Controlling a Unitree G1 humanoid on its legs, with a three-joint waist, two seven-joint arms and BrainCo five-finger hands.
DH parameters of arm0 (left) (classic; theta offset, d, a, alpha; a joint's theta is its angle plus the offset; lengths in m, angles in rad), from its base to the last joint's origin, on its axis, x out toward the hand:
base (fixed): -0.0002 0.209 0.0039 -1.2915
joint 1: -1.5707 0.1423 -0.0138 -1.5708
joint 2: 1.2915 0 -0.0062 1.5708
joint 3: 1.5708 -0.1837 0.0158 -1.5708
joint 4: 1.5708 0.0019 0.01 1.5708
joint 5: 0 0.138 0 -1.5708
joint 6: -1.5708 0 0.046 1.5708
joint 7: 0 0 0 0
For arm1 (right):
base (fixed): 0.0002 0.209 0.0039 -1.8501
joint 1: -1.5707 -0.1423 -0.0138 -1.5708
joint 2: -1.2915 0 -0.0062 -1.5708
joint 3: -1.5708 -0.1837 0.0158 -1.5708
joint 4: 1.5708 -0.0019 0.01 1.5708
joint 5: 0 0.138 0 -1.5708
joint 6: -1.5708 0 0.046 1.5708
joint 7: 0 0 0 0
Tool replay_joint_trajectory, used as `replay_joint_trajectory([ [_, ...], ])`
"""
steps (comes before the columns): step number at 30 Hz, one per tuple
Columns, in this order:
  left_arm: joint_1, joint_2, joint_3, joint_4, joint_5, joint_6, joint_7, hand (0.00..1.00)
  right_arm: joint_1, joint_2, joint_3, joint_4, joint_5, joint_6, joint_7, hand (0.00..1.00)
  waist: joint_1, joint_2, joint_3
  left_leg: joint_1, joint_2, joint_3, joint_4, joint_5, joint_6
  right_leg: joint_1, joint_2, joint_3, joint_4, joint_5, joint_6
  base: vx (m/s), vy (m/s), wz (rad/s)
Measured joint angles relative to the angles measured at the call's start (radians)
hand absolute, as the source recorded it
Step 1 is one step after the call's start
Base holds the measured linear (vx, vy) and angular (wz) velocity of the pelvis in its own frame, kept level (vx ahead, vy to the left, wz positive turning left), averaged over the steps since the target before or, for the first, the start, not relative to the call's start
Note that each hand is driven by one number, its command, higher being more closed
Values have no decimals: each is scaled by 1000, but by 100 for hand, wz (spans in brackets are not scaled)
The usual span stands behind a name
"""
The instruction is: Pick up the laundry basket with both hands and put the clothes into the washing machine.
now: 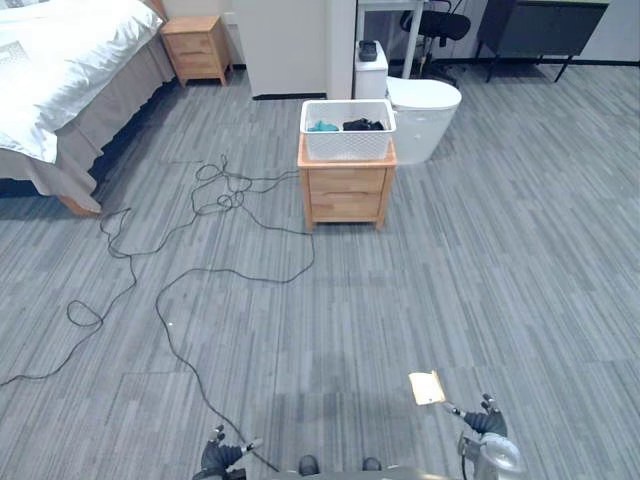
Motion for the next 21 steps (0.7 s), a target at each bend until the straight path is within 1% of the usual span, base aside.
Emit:
replay_joint_trajectory([
  [7,0,1,-11,-16,6,-1,-1,0,-6,-1,6,-54,-40,-9,17,0,0,-1,1,-4,1,8,1,-8,-5,-2,2,8,-5,0,0,-3,-9,-4],
  [14,0,14,-42,-76,7,-3,-3,0,-6,-1,22,-112,-81,-12,18,0,2,1,6,-18,2,29,1,-12,-5,-19,2,27,-2,0,0,-11,-8,-6],
  [17,2,16,-42,-100,9,-3,-3,0,3,-2,24,-142,-85,-15,18,0,2,1,8,-20,3,32,2,-23,-9,-24,2,31,0,-5,6,-15,-10,-5],
  [19,3,16,-42,-127,9,-2,-2,0,6,-4,36,-165,-94,-16,17,0,2,2,8,-34,3,36,4,-26,-4,-40,2,33,7,-9,12,-8,-8,-5],
  [21,0,21,-42,-182,9,-3,-2,0,1,-9,65,-192,-114,-20,17,0,7,-5,13,-96,8,51,77,-67,2,-87,-4,39,38,-21,12,31,4,-15],
])
